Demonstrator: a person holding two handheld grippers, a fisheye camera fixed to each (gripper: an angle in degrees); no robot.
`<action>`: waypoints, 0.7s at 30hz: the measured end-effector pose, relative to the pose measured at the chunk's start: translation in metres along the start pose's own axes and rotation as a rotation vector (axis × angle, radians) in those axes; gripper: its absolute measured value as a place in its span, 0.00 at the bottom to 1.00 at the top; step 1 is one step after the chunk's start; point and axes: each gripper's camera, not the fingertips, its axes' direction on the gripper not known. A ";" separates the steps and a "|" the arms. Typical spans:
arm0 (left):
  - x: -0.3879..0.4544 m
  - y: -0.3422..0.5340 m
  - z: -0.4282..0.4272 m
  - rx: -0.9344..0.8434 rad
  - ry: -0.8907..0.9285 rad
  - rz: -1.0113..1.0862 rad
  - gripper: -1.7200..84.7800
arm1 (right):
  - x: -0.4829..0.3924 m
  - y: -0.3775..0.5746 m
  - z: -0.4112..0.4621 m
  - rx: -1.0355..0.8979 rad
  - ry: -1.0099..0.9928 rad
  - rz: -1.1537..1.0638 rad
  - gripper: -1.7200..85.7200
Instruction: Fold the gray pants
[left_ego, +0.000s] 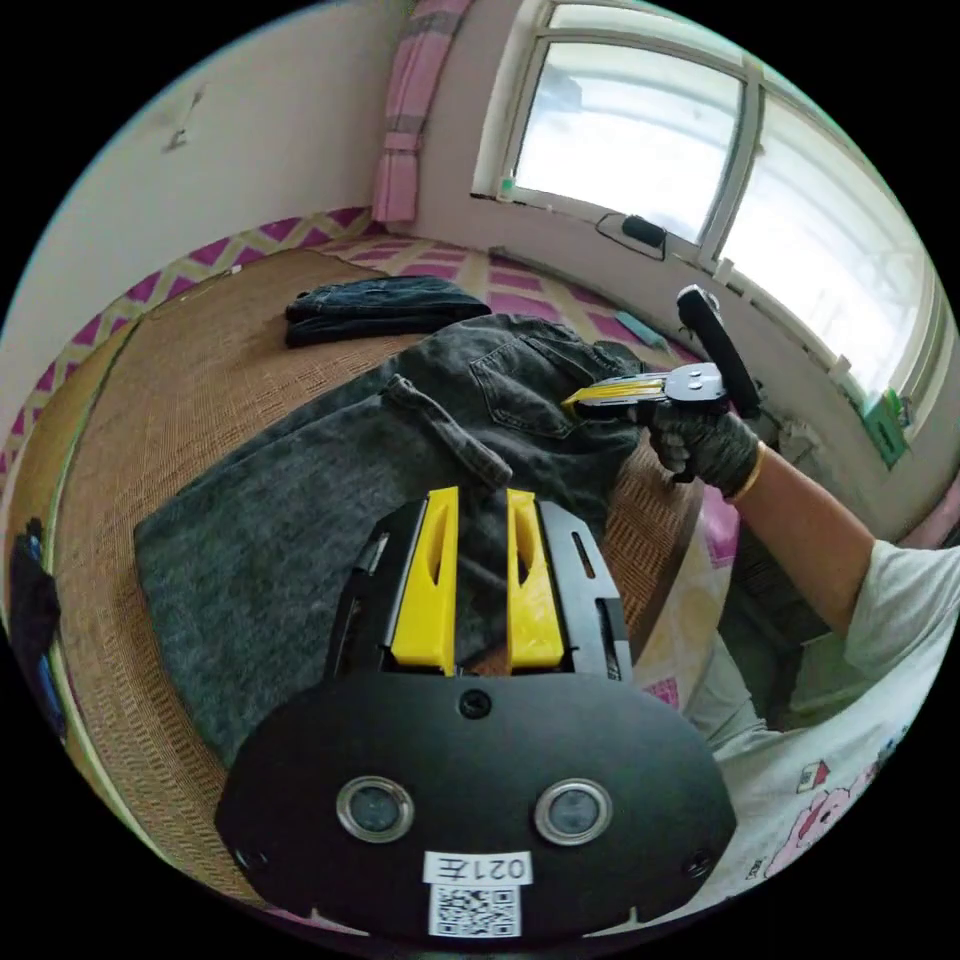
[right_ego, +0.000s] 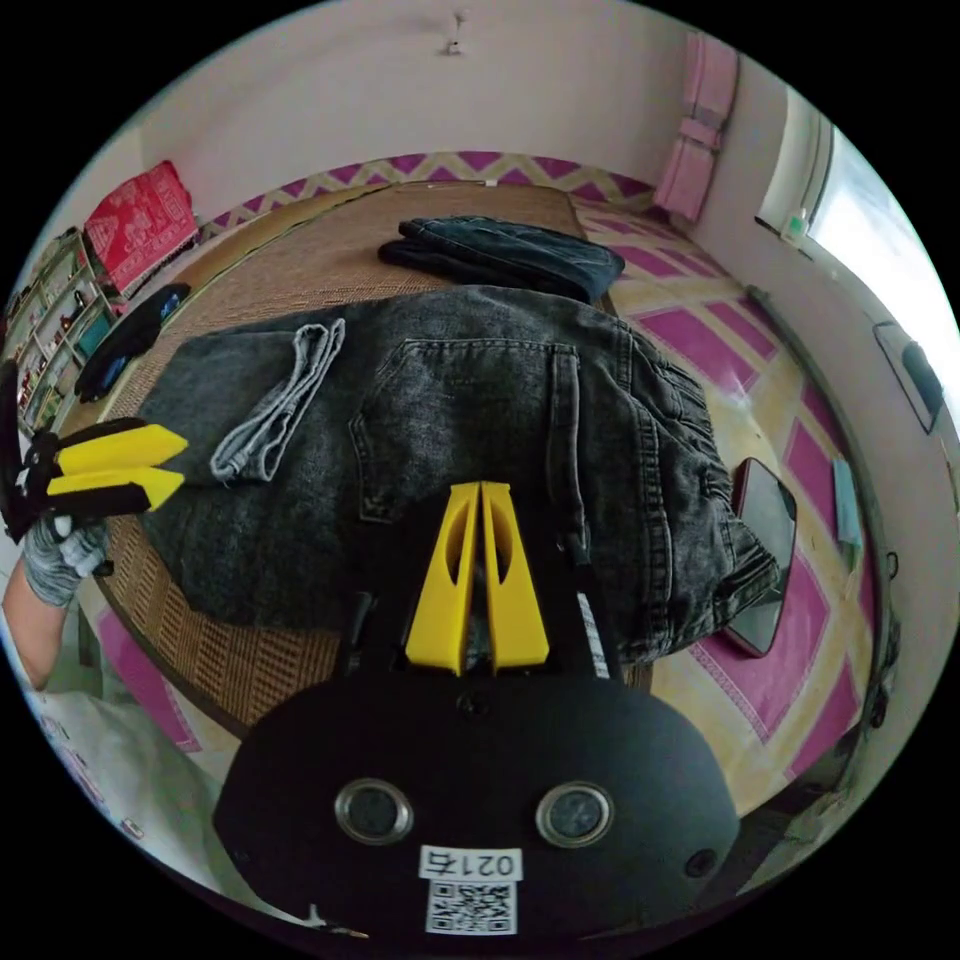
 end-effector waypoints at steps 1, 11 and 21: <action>0.003 -0.004 0.005 -0.014 -0.013 0.014 0.11 | 0.004 0.000 0.002 0.002 -0.021 0.012 0.01; 0.002 -0.033 0.033 -0.116 -0.131 0.021 0.13 | 0.008 0.003 0.015 0.005 -0.040 0.020 0.01; -0.112 -0.016 -0.049 0.115 0.204 -0.293 0.04 | 0.011 0.005 0.023 0.006 -0.056 0.028 0.01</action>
